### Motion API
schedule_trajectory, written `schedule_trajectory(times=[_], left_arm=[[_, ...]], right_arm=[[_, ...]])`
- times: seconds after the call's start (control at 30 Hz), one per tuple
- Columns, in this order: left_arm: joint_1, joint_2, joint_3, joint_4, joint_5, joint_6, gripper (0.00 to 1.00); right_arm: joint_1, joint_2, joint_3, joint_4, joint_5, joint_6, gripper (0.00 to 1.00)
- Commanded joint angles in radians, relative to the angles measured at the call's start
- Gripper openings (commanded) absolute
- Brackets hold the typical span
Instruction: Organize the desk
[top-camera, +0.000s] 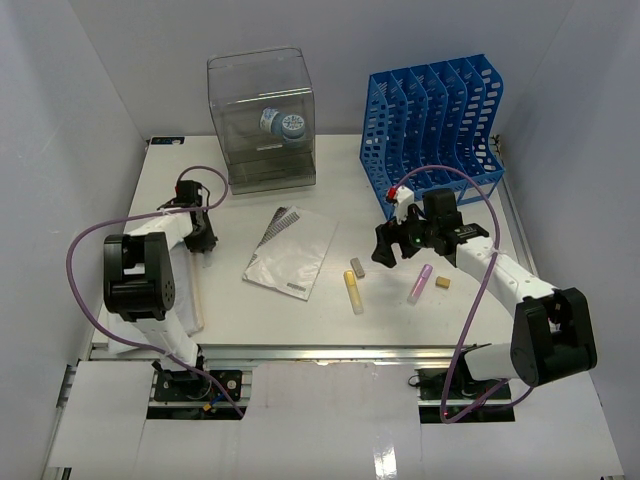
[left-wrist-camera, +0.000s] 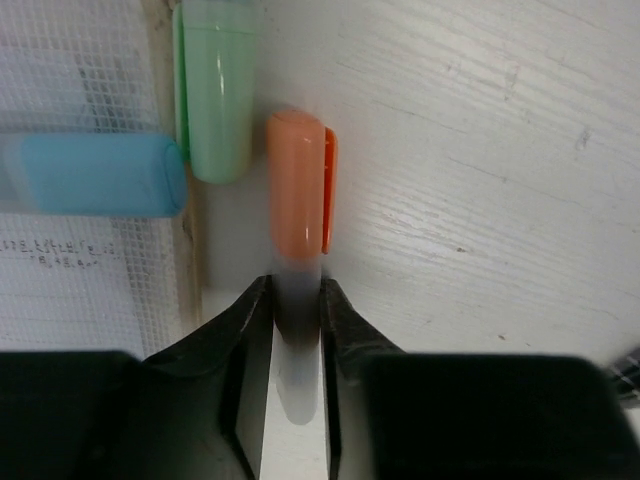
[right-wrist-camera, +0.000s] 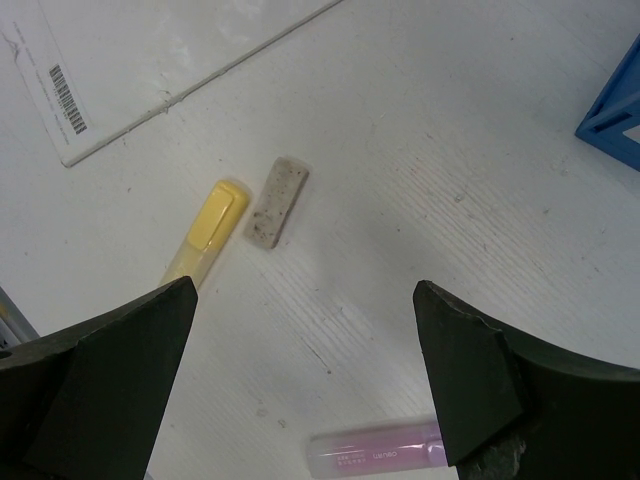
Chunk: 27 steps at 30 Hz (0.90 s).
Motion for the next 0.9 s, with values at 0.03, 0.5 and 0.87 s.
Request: schedule_trajectory(times=[0.03,0.5,0.87], left_arm=[[0.004,-0.129,-0.056,0.035,0.236,-0.069,0.20],[0.019,-0.338,-0.401,1.090,0.552,-1.121,0.09],[-0.022,-0.036,-0.116,1.071,0.351,-1.354,0.08]], right_arm=[[-0.018,-0.037,0.012,0.043,-0.029,0.016,0.96],[-0.034,-0.038,0.004,0.054,-0.036,0.017,0.96],[-0.035,-0.028,0.003,0.059,-0.042,0.017,0.96]])
